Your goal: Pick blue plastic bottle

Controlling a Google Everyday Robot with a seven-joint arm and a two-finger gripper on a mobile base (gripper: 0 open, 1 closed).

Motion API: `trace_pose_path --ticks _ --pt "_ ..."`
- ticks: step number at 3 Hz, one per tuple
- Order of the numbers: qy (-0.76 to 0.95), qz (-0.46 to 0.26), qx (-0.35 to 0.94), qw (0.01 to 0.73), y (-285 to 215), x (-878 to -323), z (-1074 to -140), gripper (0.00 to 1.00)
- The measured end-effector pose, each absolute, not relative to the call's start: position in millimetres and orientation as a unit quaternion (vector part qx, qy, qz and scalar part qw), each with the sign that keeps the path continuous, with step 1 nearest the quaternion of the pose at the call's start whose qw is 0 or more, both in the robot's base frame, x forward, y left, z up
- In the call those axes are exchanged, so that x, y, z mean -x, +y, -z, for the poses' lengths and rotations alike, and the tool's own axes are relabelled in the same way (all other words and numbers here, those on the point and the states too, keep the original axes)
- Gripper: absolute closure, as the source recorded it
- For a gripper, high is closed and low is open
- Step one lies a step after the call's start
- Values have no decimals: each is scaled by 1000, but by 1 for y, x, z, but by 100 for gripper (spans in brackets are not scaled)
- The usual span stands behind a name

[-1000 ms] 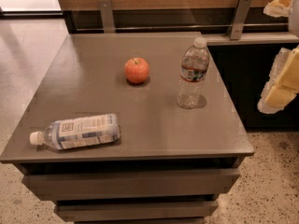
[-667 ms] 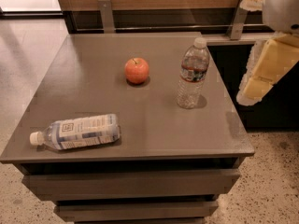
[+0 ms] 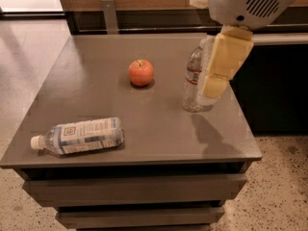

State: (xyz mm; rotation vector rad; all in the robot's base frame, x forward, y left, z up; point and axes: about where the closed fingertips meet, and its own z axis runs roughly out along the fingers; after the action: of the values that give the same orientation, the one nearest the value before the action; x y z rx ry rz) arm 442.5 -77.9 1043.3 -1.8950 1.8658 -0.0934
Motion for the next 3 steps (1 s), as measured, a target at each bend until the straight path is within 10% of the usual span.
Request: trace_pose_path --ticks 3 --pt "655 12 719 234 -47 -450 -1036 0"
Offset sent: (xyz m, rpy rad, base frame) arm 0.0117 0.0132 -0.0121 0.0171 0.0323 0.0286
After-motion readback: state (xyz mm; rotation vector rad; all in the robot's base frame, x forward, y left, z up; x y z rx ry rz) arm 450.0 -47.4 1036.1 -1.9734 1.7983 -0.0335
